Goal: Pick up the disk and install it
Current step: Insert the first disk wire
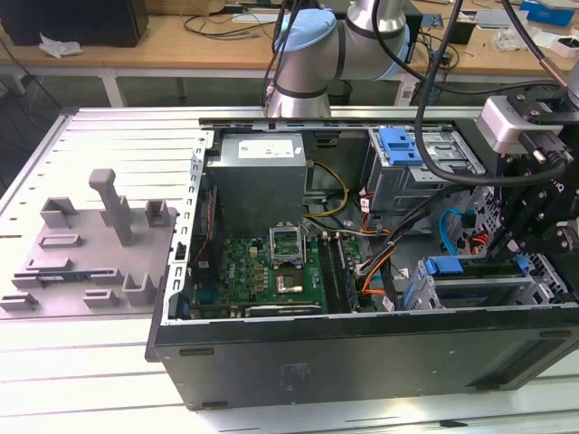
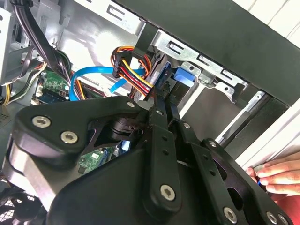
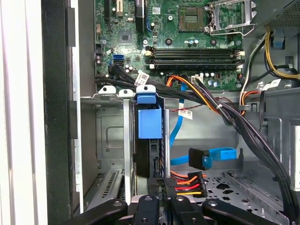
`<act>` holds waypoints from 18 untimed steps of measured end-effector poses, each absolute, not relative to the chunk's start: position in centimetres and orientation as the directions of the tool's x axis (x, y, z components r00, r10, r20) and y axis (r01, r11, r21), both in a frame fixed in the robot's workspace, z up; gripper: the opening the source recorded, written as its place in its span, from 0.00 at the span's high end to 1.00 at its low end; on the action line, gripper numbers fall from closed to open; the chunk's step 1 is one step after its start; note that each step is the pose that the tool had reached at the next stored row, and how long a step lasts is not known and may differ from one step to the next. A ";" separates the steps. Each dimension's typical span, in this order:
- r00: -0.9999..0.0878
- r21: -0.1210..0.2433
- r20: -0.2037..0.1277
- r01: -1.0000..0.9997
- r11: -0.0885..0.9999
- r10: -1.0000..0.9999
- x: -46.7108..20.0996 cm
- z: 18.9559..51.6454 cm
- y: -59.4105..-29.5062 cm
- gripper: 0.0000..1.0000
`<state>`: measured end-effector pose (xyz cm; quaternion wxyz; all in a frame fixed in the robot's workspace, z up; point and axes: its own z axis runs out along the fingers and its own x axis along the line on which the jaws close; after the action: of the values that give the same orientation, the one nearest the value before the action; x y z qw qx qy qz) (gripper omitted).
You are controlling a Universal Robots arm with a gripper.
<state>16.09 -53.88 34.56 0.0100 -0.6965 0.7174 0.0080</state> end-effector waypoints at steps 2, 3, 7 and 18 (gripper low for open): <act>-0.030 -0.003 -0.025 -1.000 0.030 -0.999 16.1 34.5 -53.9 0.84; -0.030 -0.003 -0.025 -1.000 0.030 -0.999 16.1 34.5 -53.9 0.84; -0.030 -0.003 -0.025 -1.000 0.030 -0.999 16.1 34.4 -53.9 0.84; -0.030 -0.003 -0.025 -1.000 0.030 -0.999 16.1 34.0 -53.9 0.84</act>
<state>16.09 -53.89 34.05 0.0100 -0.6965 0.7174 0.0079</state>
